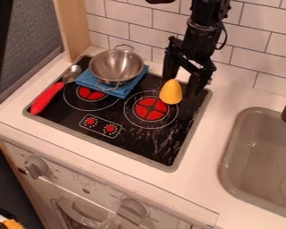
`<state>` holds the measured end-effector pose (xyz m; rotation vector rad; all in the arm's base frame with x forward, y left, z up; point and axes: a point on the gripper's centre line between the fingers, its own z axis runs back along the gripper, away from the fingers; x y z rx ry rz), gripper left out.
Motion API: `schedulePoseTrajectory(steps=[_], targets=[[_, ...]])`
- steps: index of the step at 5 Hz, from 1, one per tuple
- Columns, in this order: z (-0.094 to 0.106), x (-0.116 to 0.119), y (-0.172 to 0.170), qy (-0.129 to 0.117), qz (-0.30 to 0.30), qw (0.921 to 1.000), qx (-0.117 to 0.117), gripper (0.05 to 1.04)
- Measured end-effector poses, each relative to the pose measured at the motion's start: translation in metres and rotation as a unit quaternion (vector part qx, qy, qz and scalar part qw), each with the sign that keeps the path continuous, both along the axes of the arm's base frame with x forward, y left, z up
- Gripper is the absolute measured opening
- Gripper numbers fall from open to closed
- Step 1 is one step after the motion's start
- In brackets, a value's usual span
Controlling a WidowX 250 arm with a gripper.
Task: Put the yellow item from the silver pot to the right side of the right burner
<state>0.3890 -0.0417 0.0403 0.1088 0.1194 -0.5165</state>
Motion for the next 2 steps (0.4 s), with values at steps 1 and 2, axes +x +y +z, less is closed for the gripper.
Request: schedulePoseTrajectory(steps=[1, 2], targets=[[-0.0074, -0.0009, -0.0027, -0.006, 0.009, 0.9998, -0.015, 1.001], [-0.0169, -0.0003, -0.0042, -0.021, 0.045, 0.9980, -0.041, 1.001]])
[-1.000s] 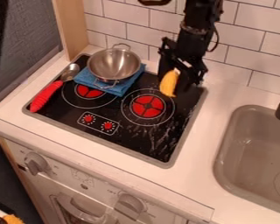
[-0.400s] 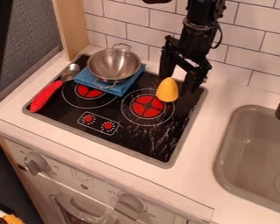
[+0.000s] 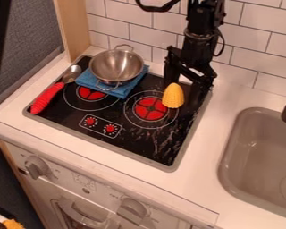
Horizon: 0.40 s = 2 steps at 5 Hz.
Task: Put the yellow item from the silver pot to the right side of the right burner
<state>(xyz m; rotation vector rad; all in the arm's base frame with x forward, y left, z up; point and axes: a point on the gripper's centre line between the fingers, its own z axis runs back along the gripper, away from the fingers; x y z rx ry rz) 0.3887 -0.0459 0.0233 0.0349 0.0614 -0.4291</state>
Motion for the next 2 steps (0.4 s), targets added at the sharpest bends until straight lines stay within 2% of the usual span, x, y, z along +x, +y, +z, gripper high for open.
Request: schedulePoseTrajectory(steps=[1, 2], targets=[[-0.0042, 0.0019, -0.0088, -0.035, 0.057, 0.9971, -0.038, 1.001], [-0.0057, 0.0051, -0.0115, -0.054, 0.076, 0.9938, -0.060, 1.001]])
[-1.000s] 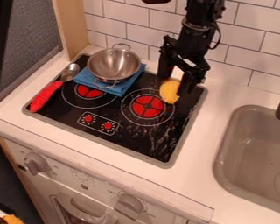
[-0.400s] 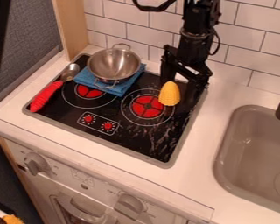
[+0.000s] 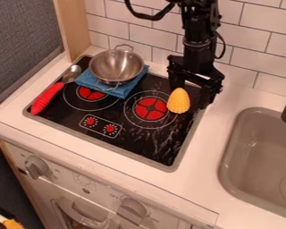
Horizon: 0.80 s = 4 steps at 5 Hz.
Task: Put the yellow item from the silver pot to the right side of the right burner
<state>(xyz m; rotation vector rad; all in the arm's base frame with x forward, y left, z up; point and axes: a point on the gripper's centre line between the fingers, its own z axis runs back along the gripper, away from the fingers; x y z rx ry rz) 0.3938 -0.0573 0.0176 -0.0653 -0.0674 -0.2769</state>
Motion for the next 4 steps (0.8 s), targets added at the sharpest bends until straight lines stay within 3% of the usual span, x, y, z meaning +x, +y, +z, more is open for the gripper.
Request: schedulePoseTrajectory(steps=[1, 2, 3, 4], targets=[[-0.005, 0.002, 0.003, -0.015, 0.004, 0.9999, 0.001, 1.001], [-0.005, 0.003, 0.010, -0.019, 0.003, 0.9994, 0.029, 1.001], [-0.005, 0.002, 0.011, -0.017, -0.002, 0.9990, 0.040, 1.001], [-0.002, -0.002, 0.013, 0.001, -0.012, 0.9986, 0.052, 1.001]])
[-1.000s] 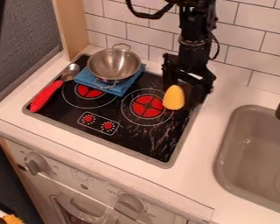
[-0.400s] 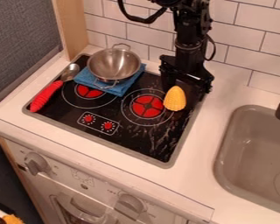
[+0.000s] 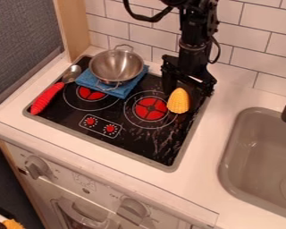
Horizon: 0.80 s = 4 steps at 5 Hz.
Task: Put the yellow item from the silver pot to the right side of the right burner
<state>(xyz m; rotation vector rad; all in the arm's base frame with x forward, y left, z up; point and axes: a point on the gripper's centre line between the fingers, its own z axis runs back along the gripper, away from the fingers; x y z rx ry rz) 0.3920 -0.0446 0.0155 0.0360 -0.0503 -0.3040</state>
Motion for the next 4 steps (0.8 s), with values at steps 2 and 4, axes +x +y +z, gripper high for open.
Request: schedulePoseTrajectory(steps=[2, 4], targets=[[-0.0001, -0.0012, 0.0000, 0.004, 0.001, 1.0000, 0.000, 1.001], [0.0003, -0.0005, 0.0001, 0.002, 0.000, 1.0000, 0.000, 1.001]])
